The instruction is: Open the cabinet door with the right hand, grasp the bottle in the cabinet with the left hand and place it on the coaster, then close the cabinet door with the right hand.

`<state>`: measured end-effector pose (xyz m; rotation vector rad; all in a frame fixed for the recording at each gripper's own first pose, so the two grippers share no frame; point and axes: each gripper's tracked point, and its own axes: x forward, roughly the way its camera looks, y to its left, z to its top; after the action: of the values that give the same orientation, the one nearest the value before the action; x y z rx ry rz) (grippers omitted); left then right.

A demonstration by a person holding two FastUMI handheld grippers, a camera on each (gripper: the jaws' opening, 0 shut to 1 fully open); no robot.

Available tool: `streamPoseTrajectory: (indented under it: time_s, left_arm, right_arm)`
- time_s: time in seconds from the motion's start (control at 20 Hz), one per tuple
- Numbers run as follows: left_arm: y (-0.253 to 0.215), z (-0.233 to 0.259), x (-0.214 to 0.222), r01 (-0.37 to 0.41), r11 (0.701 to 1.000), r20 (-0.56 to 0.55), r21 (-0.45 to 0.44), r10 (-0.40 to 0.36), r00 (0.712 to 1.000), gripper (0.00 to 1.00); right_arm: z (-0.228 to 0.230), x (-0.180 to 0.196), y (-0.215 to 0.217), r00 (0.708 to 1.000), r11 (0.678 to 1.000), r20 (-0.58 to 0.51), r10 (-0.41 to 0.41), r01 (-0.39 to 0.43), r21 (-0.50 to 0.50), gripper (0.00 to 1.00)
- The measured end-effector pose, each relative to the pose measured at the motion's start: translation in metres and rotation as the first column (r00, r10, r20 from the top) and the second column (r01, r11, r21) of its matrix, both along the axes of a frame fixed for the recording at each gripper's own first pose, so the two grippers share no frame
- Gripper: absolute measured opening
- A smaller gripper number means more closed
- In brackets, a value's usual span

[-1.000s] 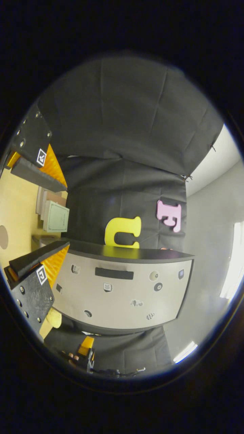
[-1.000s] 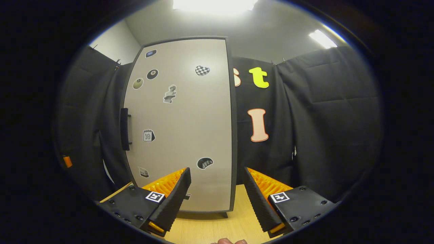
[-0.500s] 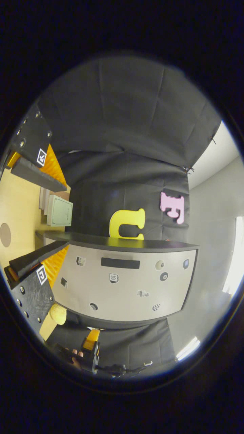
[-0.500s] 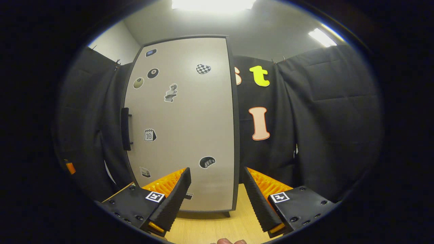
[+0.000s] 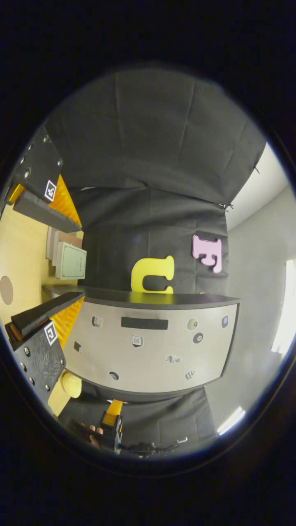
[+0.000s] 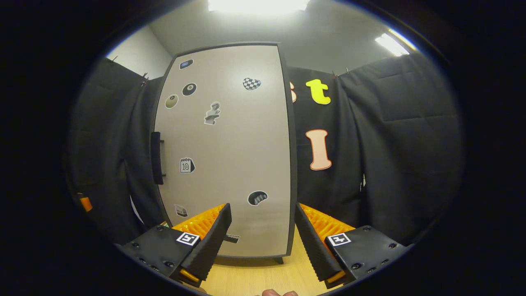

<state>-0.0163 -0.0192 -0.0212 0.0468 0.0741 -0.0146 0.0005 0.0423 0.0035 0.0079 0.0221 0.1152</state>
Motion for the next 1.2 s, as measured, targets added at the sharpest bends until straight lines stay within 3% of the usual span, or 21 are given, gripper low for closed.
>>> streamPoseTrajectory:
  time_s: [0.3,0.35,0.8,1.05,1.2]
  left_arm:
    - [0.025,-0.001,-0.012,-0.054,0.998,0.007,0.026,0.054,0.999,0.87]
    - [0.031,-0.002,-0.014,-0.065,0.998,0.005,0.021,0.065,0.998,0.87]
    - [0.088,-0.044,-0.041,-0.156,0.987,-0.066,-0.045,0.153,0.986,0.90]
    - [0.114,-0.059,-0.050,-0.198,0.977,-0.094,-0.072,0.191,0.977,0.90]
    - [0.134,-0.067,-0.056,-0.230,0.970,-0.106,-0.081,0.221,0.969,0.89]
  right_arm:
    - [0.029,0.012,0.046,0.996,0.995,-0.004,0.093,-0.093,0.019,0.97]
    - [0.037,0.016,0.058,0.994,0.994,0.001,0.109,-0.109,0.024,0.93]
    - [0.087,0.040,0.173,0.962,0.962,0.035,0.271,-0.271,0.015,0.97]
    - [0.097,0.057,0.227,0.953,0.954,0.039,0.301,-0.300,-0.009,0.93]
    - [0.090,0.071,0.248,0.957,0.957,0.005,0.290,-0.290,-0.007,0.97]
